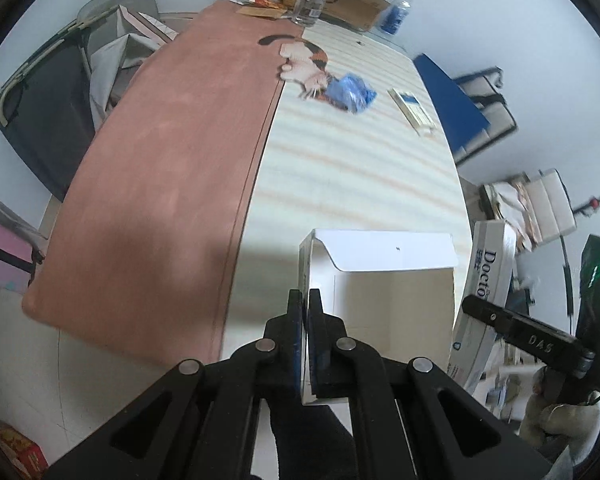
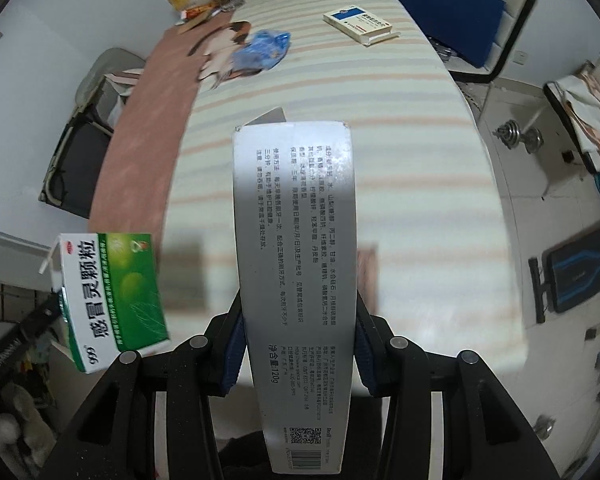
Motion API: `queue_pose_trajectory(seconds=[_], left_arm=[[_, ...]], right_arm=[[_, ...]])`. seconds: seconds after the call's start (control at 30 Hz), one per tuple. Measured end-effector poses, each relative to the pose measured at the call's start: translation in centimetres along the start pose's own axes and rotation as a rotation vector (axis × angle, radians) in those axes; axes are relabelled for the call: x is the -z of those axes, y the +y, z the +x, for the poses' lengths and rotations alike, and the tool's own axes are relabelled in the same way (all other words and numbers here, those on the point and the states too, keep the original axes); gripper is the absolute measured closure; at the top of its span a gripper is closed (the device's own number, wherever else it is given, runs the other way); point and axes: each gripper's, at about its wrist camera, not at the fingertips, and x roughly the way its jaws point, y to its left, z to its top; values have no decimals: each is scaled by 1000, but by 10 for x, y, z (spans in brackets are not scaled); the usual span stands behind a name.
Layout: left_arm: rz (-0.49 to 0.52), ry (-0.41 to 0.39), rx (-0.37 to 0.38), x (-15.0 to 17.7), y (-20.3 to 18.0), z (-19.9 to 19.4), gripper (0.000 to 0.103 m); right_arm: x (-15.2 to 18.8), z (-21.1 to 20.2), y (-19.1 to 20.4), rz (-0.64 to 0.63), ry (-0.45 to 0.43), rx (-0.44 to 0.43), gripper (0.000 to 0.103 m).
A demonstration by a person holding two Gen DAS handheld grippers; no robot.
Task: Collect trash
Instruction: 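Carry the small white box and long white box down toward the bin, then open both tools over the bin, dropping both white boxes inside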
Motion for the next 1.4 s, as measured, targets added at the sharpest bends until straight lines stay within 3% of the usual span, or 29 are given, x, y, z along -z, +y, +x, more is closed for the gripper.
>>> queue_pose_trajectory(seconds=[0.13,0.27,0.4,0.5,0.73,1.0,1.17,1.2,1.23,1.27,1.3,1.4], left_arm=[[22,38,33,61,35,-17,103],[9,125,23,114,65,-14,103],[-20,228,6,159,91,11,103],[-63,292,-12,187,112,56,103],[-146,360,-32,218,152,203,103],[-110,375,-47,217,188,358,101],[-55,395,-105,217,200,407,95],[-43,393,-124,217,201,412,89],[-38,388,-132,218,202,414,79],[-35,376,-140,219,202,413,42],[-37,364,-143,219,205,411,4],[-32,353,-166,222,206,403,0]], right_arm=[[80,-6,23,54,-3,-14,55],[164,11,38,127,82,-67,55],[239,57,42,187,211,-96,55],[277,109,34,233,294,-117,55],[316,269,-6,322,387,-151,55],[293,437,-48,345,348,-193,55],[279,502,-56,385,337,-217,51],[281,508,-60,400,338,-220,34],[285,513,-64,421,337,-227,24],[288,516,-67,439,330,-236,8],[291,516,-69,448,323,-241,7],[299,509,-68,431,303,-194,5]])
